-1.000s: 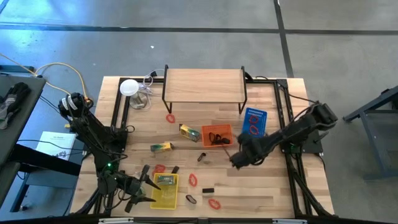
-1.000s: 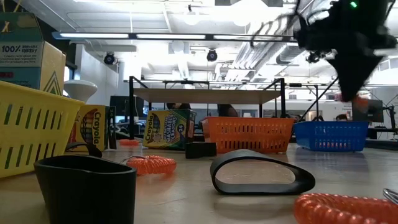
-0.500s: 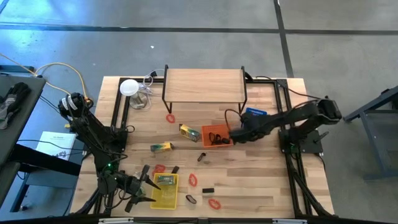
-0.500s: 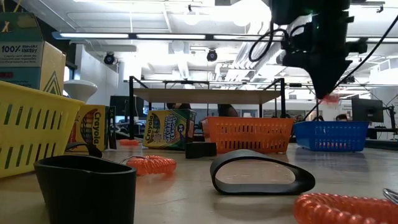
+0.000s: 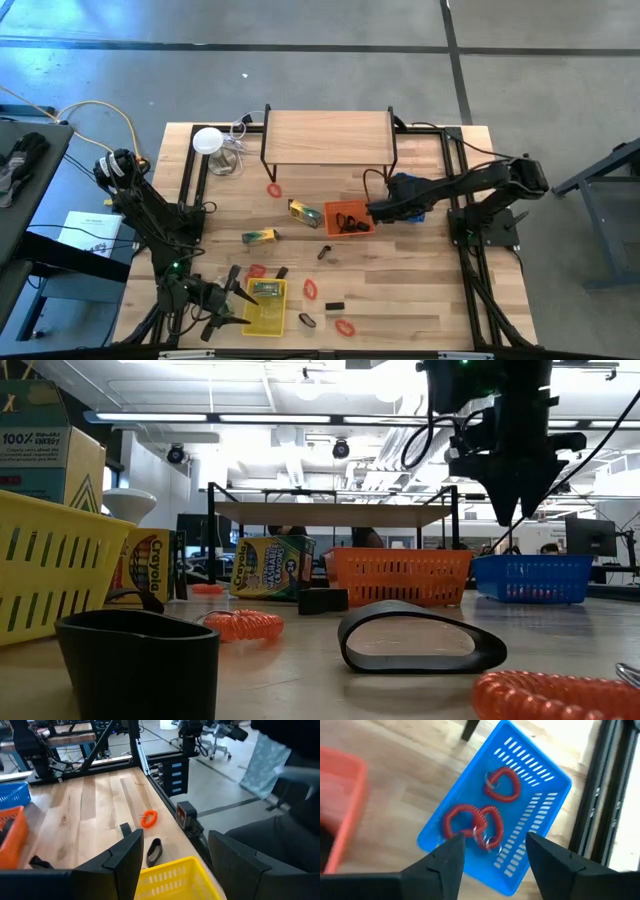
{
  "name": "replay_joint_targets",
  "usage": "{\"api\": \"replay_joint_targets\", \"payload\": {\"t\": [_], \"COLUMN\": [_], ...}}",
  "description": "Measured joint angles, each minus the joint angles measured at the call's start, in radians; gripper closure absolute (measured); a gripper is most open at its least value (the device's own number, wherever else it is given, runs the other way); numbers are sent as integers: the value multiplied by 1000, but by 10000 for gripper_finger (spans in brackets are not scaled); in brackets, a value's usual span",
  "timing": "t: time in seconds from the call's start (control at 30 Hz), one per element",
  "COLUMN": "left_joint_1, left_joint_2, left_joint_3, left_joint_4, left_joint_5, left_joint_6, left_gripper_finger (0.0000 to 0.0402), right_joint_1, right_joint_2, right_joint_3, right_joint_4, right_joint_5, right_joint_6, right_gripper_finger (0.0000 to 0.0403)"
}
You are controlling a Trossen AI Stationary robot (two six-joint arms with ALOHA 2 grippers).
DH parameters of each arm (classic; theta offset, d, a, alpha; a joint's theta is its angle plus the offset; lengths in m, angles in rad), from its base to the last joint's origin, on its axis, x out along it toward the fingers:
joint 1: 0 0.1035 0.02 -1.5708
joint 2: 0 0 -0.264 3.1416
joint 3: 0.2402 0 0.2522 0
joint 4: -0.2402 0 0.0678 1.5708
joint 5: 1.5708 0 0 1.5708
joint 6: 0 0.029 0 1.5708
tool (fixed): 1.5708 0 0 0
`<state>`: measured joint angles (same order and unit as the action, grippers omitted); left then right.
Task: Pick & Place Office Desk Supplies
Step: Put the crayon box into the yellow bin
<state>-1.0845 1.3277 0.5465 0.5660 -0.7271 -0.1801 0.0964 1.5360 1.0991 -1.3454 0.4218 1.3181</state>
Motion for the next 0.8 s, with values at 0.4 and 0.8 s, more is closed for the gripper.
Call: {"api": "replay_joint_targets", "payload": {"t": [0.4,0.8], "left_joint_1": [-77,-131], "left_joint_2": [-202,-351], "left_joint_3": [1,0], "left_joint_4": [-294,-749], "left_joint_5": [-4,198], "left_joint_6": [-197,-456], "left_gripper_finger": [188,188], "right_joint_1": [383,605], "right_joint_2": [-17,30], "right_joint_3": [0,1], "right_joint_4": [325,1011], "right_joint_5": [259,525], "right_joint_6": [179,-339], "right_gripper_finger": [202,203]}}
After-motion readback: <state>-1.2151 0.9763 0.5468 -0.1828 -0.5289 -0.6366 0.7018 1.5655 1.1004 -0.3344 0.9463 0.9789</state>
